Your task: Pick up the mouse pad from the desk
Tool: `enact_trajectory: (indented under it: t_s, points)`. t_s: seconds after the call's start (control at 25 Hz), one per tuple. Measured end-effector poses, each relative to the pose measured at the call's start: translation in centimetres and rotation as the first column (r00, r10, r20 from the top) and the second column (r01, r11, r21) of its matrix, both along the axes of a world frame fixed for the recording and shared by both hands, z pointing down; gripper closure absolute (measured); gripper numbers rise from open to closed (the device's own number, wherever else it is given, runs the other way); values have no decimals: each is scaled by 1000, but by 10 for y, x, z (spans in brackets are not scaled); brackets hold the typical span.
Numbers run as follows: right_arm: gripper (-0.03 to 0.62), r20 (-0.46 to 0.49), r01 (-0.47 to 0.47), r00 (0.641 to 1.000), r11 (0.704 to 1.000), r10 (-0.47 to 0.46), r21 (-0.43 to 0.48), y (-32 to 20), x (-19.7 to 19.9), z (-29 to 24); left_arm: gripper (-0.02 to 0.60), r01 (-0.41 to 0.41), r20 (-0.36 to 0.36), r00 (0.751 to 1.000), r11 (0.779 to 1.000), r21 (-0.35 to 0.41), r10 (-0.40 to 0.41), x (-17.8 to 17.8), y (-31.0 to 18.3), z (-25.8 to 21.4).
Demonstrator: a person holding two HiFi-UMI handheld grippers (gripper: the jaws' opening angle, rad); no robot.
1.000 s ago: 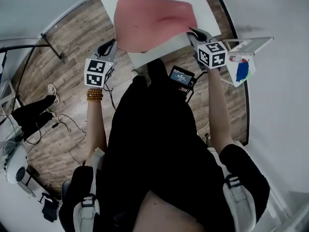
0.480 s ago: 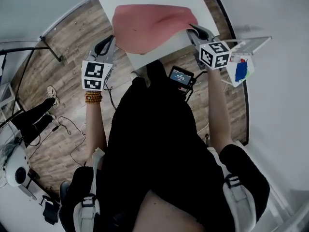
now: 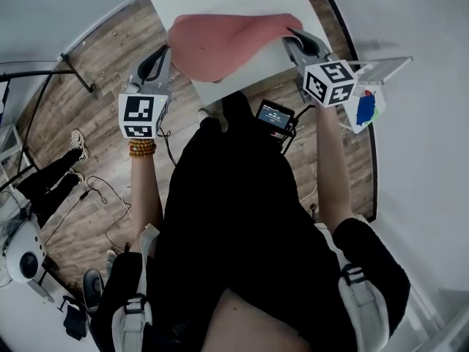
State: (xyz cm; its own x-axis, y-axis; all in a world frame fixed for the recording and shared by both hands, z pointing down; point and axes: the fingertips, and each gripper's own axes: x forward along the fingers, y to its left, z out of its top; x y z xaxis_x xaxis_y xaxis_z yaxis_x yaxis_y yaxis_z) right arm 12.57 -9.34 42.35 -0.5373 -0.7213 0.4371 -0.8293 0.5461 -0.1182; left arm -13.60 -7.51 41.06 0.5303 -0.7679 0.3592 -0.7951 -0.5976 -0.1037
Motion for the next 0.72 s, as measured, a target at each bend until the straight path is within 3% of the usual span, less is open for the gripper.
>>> enact_trajectory:
  t_s: [0.32, 0.72]
  points:
    - [551, 90, -14, 996, 997, 7, 74, -10, -12, -42, 572, 43, -68, 997, 994, 102, -36, 1, -11, -40]
    - [553, 129, -13, 992, 984, -10, 178, -20, -27, -96, 574, 53, -148, 989, 979, 197, -24, 24, -27, -88]
